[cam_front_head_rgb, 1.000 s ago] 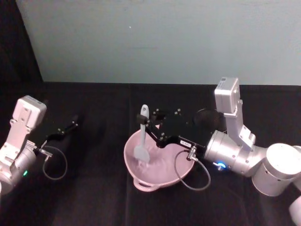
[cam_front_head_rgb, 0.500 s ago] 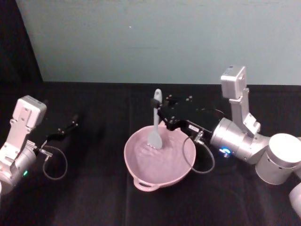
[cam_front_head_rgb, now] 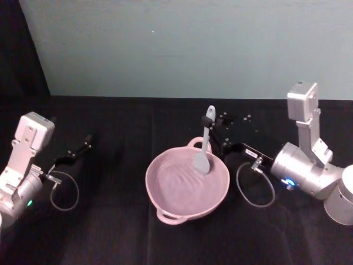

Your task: Use the one hand to pick up the spoon and stir the clear water in the bowl.

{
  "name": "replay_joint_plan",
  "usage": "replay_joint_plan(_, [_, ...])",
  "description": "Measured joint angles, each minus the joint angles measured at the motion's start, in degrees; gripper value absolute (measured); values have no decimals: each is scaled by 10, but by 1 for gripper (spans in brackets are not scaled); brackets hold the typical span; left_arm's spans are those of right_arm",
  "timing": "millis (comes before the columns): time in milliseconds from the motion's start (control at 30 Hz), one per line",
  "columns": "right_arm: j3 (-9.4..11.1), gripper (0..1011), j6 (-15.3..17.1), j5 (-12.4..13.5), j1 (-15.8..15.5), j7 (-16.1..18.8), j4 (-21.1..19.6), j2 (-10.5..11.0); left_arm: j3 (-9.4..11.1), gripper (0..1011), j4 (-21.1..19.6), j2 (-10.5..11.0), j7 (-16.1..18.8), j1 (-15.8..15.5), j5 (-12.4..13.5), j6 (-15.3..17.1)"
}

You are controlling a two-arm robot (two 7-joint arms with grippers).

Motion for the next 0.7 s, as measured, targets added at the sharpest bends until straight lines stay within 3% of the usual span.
replay_joint_plan(300, [7, 119, 2, -3, -46, 1, -67, 27, 0, 1005, 0, 0, 0, 0, 0, 0])
replay_joint_plan(500, [-2, 119, 0, -1, -61, 11, -88, 27, 0, 1005, 0, 0, 0, 0, 0, 0])
replay_joint_plan(700, [-20, 119, -1, 1, -59, 22, -88, 15, 0, 1005, 0, 0, 0, 0, 0, 0])
